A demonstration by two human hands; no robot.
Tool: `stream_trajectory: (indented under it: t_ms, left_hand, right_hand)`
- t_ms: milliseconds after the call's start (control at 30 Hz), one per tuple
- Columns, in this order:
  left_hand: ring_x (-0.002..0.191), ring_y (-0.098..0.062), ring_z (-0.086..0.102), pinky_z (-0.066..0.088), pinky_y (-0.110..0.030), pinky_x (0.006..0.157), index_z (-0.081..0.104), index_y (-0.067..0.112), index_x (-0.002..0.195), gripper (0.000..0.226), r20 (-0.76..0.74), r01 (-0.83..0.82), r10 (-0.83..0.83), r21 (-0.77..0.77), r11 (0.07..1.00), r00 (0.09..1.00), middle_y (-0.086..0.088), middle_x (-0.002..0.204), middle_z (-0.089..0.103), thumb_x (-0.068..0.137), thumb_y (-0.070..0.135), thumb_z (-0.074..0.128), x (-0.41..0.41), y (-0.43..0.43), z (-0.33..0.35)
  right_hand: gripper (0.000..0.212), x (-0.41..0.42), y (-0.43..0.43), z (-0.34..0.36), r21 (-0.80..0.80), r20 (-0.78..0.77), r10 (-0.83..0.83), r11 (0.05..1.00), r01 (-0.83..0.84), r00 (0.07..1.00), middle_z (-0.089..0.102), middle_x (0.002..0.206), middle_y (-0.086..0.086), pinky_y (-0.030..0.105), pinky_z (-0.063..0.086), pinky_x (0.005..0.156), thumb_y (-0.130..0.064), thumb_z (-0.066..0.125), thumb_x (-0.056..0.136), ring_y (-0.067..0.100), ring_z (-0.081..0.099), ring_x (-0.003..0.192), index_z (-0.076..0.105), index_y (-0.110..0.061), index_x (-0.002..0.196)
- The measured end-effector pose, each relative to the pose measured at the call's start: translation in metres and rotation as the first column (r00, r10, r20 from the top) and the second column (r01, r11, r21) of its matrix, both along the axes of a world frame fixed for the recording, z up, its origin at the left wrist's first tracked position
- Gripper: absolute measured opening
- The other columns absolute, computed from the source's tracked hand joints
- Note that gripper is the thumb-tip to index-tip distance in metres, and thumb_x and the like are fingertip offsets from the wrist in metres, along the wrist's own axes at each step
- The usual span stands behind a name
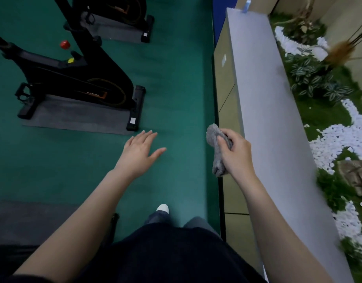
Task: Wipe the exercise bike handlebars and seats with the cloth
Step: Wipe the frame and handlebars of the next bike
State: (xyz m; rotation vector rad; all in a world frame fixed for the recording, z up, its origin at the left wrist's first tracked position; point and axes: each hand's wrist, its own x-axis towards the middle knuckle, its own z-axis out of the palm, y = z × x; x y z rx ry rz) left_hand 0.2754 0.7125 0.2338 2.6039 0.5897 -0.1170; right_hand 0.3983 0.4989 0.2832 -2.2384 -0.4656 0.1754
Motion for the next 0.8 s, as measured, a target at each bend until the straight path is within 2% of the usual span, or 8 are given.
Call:
stream_trajectory:
  t_ms: [100, 233, 433, 567, 800]
  left_hand:
    - [0.146, -0.016, 0.015, 0.008, -0.035, 0.117, 0.03, 0.018, 0.147, 0.063, -0.005, -0.058, 0.058, -0.027, 0.998, 0.998, -0.002, 0.155, 0.028, 0.095, 0.05, 0.043, 0.009, 0.021, 0.001]
    - [0.145, -0.017, 0.017, 0.01, -0.036, 0.117, 0.031, 0.019, 0.147, 0.062, -0.032, -0.154, 0.153, -0.045, 0.987, 0.988, -0.002, 0.155, 0.029, 0.094, 0.051, 0.043, 0.017, 0.046, -0.002]
    - [0.145, -0.02, 0.02, 0.014, -0.039, 0.116, 0.034, 0.016, 0.146, 0.062, -0.048, -0.308, 0.306, -0.032, 0.951, 0.951, -0.005, 0.153, 0.032, 0.094, 0.049, 0.045, 0.035, 0.073, -0.004]
    - [0.145, -0.019, 0.02, 0.014, -0.039, 0.116, 0.033, 0.017, 0.146, 0.062, -0.038, -0.416, 0.415, -0.018, 0.909, 0.909, -0.005, 0.153, 0.032, 0.094, 0.05, 0.045, 0.059, 0.085, -0.001]
    - [0.145, -0.019, 0.019, 0.014, -0.039, 0.117, 0.032, 0.017, 0.146, 0.063, -0.006, -0.613, 0.613, -0.023, 0.79, 0.79, -0.003, 0.154, 0.031, 0.095, 0.051, 0.042, 0.082, 0.096, 0.004]
  right_hand:
    - [0.023, 0.022, 0.029, -0.005, -0.002, -0.022, 0.018, 1.0, -0.018, 1.0, 0.068, 0.108, 0.005, 0.036, 0.049, 0.091, -0.013, 0.054, 0.094, 0.019, 0.061, 0.1, 0.066, -0.01, 0.114]
    - [0.023, 0.051, 0.061, -0.013, -0.01, -0.048, 0.085, 0.996, -0.085, 0.995, 0.068, 0.108, 0.004, 0.043, 0.05, 0.091, -0.016, 0.053, 0.094, 0.02, 0.062, 0.1, 0.065, -0.011, 0.114]
    - [0.021, 0.101, 0.108, -0.02, -0.006, -0.044, 0.2, 0.98, -0.2, 0.979, 0.069, 0.104, 0.006, 0.04, 0.049, 0.091, -0.012, 0.055, 0.092, 0.022, 0.062, 0.097, 0.067, -0.008, 0.109]
    - [0.021, 0.139, 0.144, -0.016, -0.009, -0.047, 0.308, 0.951, -0.308, 0.95, 0.068, 0.105, 0.006, 0.025, 0.042, 0.086, -0.011, 0.056, 0.092, 0.019, 0.06, 0.097, 0.067, -0.009, 0.11]
    - [0.02, 0.18, 0.209, -0.009, 0.006, -0.03, 0.536, 0.844, -0.536, 0.844, 0.068, 0.104, 0.006, 0.023, 0.04, 0.083, -0.008, 0.056, 0.092, 0.018, 0.059, 0.095, 0.068, -0.007, 0.107]
